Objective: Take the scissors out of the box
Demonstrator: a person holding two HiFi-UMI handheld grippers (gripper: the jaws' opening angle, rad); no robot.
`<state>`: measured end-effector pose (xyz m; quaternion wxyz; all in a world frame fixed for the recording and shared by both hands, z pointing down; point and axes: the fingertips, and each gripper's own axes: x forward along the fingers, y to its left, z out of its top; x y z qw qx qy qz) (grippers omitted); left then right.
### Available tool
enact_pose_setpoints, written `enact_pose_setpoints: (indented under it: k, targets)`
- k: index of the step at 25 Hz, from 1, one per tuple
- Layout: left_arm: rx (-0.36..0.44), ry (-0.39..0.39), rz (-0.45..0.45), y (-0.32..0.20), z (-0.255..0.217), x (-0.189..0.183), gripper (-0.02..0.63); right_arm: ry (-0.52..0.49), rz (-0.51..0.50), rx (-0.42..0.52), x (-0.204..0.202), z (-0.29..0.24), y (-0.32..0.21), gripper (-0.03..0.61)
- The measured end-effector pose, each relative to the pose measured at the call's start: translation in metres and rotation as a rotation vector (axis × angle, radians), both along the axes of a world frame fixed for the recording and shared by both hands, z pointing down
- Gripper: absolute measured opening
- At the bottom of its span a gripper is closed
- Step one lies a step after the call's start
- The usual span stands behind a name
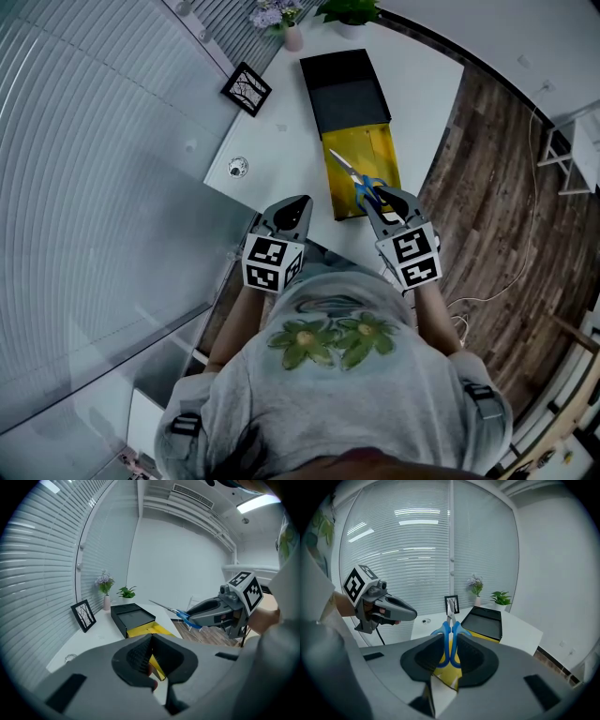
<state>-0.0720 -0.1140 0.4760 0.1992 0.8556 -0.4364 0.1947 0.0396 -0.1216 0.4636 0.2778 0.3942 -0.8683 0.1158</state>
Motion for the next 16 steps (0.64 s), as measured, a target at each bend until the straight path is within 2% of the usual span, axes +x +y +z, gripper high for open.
enact_pose_setpoints:
  k: [16]
  targets:
    - [-0.007, 0.020, -0.011, 0.0035, 0.0032, -0.0022, 0.006, -0.019, 0.004, -0.024, -0.0015, 0.0021, 0.0056, 0.086]
